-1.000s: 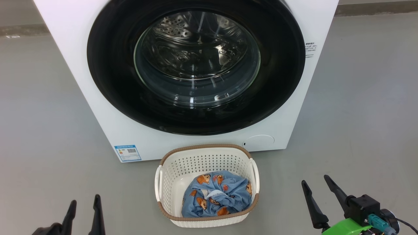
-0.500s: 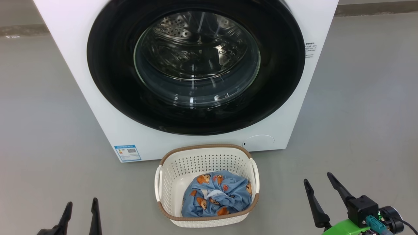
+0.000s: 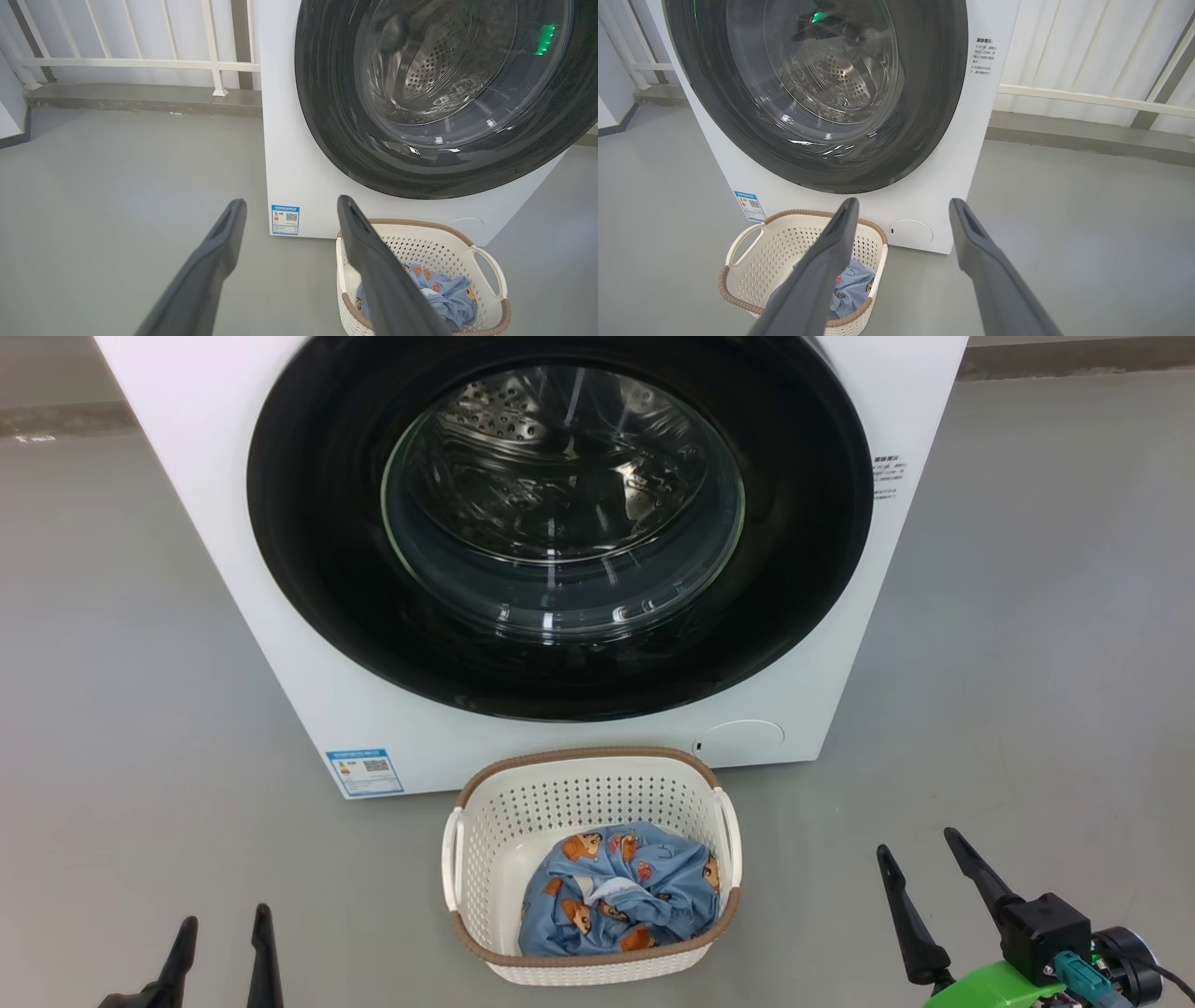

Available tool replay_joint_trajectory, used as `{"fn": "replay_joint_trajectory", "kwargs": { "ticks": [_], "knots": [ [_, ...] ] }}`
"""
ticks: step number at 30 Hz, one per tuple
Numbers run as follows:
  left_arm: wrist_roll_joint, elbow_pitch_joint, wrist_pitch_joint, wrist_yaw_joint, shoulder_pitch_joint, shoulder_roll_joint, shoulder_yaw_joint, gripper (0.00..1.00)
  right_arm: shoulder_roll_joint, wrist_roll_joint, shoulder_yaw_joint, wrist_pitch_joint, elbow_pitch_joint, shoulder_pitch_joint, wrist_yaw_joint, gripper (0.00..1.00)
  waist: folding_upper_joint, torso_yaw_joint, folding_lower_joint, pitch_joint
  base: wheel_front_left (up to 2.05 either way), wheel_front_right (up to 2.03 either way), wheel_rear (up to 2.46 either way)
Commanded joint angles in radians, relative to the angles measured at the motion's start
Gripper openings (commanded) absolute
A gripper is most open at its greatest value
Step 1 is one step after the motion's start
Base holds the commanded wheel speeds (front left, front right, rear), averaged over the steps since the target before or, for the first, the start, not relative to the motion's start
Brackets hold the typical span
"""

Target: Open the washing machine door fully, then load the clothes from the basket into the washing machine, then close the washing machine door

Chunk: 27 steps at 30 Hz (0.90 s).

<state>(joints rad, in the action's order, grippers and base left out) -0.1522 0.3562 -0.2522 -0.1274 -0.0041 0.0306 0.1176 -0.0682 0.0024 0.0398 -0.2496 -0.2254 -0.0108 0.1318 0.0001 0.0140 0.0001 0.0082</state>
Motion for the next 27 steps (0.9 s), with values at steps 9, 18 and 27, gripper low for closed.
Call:
{"fn": "replay_joint_trajectory", "kwargs": {
  "ticks": [9,18,27],
  "knots": [
    [0.017,-0.016,-0.010,-0.003,-0.023,0.020,0.041,1.00,-0.005,0.000,-0.028,-0.012,0.029,-0.018,-0.001,1.00,-0.0001,0.001,-0.0001,0.002,0.25,0.25,-0.49],
    [0.015,-0.021,-0.010,-0.003,-0.025,0.020,0.044,1.00,-0.003,-0.003,-0.027,-0.012,0.028,-0.019,-0.001,1.00,-0.0001,-0.001,-0.0001,0.004,0.94,0.94,-1.88],
    [0.017,-0.034,-0.010,-0.003,-0.028,0.020,0.044,1.00,-0.001,-0.001,-0.028,-0.012,0.030,-0.021,-0.001,1.00,-0.0001,-0.002,-0.0001,0.006,1.21,1.21,-2.42]
  ]
}}
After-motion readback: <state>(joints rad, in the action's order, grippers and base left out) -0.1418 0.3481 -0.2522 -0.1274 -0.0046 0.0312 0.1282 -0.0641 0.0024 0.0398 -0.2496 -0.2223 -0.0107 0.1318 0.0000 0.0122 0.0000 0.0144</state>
